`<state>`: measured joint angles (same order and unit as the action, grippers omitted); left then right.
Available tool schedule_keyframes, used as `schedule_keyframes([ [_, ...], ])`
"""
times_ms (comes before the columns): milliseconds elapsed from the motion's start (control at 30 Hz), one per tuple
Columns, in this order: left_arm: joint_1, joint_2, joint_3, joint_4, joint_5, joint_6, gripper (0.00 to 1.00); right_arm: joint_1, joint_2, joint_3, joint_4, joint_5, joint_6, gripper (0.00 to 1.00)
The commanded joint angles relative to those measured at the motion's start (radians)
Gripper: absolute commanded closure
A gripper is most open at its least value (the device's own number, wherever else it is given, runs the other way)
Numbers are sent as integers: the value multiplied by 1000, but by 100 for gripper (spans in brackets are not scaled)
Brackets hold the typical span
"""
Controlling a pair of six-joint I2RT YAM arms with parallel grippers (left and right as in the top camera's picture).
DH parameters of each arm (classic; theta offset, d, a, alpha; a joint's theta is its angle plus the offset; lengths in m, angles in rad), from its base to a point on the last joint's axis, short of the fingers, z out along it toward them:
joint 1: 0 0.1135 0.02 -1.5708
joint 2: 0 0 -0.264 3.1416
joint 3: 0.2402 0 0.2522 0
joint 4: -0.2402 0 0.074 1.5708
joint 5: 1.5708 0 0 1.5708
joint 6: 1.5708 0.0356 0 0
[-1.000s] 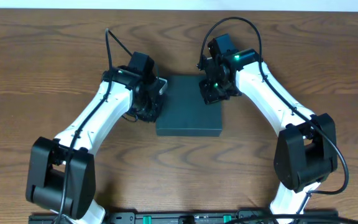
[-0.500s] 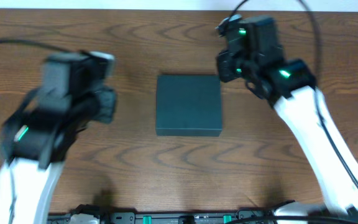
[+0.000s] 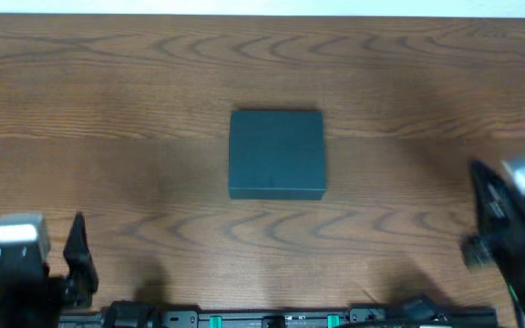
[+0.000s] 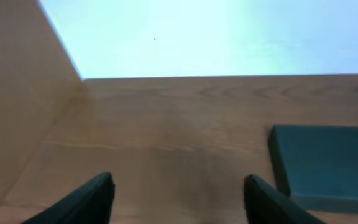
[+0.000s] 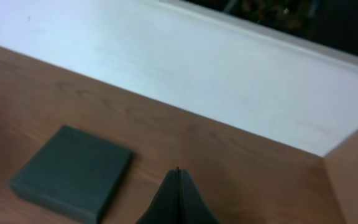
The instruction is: Pack container
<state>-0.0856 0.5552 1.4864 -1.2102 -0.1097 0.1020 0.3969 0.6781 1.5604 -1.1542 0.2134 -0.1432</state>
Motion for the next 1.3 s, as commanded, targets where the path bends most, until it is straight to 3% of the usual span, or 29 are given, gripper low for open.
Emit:
schedule_keyframes([
  [0, 5, -39, 2, -43, -15, -10, 1, 10, -104, -2, -91, 23, -3, 99],
  [33, 5, -46, 2, -62, -15, -10, 2, 10, -141, -2, -139, 23, -2, 98],
  [67, 5, -50, 2, -76, -15, -10, 2, 10, -166, -2, -175, 23, -2, 86],
  [133, 5, -51, 2, -100, -14, -10, 2, 10, -208, -2, -241, 23, -3, 35],
  [167, 5, -51, 2, -107, -14, -10, 1, 10, -225, -2, -267, 23, -3, 1],
  [1267, 5, -51, 2, -114, -14, -10, 2, 10, -254, -4, -543, 22, -4, 1],
])
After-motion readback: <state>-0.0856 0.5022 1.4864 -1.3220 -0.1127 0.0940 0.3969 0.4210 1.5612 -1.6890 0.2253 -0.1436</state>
